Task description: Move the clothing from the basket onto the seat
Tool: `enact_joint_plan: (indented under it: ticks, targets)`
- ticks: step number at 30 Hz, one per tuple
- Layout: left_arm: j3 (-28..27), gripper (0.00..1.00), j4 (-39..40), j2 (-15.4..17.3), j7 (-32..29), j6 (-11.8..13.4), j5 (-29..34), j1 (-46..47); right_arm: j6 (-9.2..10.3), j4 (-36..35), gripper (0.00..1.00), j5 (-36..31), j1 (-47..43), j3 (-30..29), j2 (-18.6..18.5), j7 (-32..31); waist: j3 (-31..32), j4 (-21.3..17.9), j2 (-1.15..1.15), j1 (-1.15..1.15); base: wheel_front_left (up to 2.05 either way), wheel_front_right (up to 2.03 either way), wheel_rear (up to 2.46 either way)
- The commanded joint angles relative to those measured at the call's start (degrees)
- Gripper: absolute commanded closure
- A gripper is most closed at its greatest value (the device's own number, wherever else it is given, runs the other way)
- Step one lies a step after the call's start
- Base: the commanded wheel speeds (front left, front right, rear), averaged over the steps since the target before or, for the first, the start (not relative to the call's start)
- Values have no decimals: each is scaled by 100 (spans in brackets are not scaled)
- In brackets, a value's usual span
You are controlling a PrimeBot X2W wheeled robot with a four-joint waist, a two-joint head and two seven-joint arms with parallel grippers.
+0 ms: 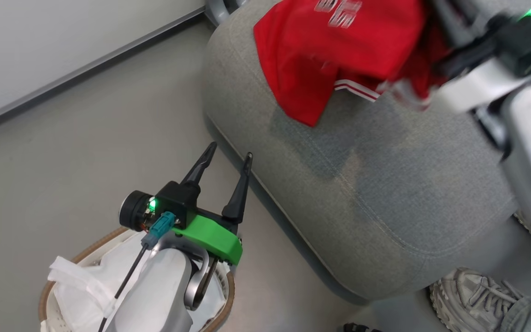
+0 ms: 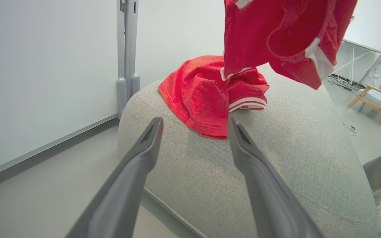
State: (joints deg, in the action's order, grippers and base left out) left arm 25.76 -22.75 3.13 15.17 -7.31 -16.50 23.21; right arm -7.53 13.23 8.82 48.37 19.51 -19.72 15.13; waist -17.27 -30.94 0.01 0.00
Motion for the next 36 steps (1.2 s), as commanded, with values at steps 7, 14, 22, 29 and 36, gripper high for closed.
enact_joint_plan:
  ticks: [7,14,22,29,36]
  targets:
    - [176,0,14,97,-4,-24,95,308,8,745,100,-292,1175,-574,-460,1,-652,505,-1,0,0,0,0]
    - [406,0,-8,122,-5,-25,130,663,8,1664,100,-585,1142,-1484,-398,1,-1203,925,-1,0,0,0,0]
    - [516,0,1,152,-4,-25,182,870,8,2470,100,-669,358,-2813,-21,1,-1578,1189,-1,0,0,0,0]
    - [510,0,53,173,-4,-25,203,807,8,2444,12,-695,-411,-3647,376,1,-1547,1137,-1,0,0,0,0]
    - [544,0,2,115,-5,-25,95,616,8,2139,0,-912,-1392,-3740,628,1,-1181,1006,-1,0,0,0,0]
